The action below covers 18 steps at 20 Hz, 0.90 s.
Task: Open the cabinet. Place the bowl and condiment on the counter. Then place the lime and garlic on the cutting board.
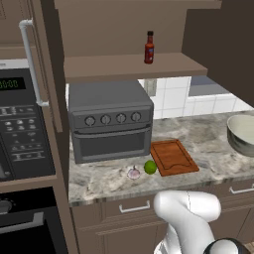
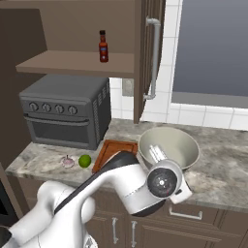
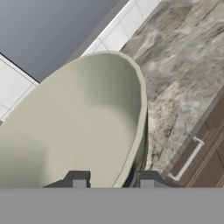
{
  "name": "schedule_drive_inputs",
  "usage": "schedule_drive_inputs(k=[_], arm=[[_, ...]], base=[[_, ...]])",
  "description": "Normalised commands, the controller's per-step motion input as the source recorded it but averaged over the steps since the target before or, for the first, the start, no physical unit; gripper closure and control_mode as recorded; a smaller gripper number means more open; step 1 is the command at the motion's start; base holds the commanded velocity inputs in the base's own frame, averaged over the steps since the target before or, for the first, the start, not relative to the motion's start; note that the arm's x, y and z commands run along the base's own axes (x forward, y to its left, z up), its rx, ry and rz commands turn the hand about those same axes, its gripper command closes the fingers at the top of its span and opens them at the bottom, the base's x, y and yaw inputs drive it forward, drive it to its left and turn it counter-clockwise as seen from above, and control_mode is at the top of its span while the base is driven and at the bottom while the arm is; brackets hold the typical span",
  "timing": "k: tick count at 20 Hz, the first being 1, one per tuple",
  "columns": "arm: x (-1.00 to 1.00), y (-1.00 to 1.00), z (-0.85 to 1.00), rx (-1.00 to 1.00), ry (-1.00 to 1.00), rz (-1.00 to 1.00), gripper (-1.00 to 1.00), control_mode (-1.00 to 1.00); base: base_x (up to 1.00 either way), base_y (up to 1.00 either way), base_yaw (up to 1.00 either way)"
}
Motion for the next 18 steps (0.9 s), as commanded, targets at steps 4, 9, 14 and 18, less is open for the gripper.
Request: schedule_drive_inputs(k=[4, 9, 14, 18], arm=[[0.49, 0.0, 0.0, 0.0, 0.03, 0.0, 1.0, -1.0], [0.53, 0.0, -0.08, 0.0, 0.0, 0.01, 1.0, -1.0], [0.58, 0.0, -0.2, 0.0, 0.03, 0.02, 1.0, -1.0], [0.58, 0.0, -0.22, 0.0, 0.04, 0.02, 1.0, -1.0]], base=[[0.0, 0.0, 0.0], [0.0, 0.0, 0.0], [0.0, 0.0, 0.0], [0.0, 0.0, 0.0]])
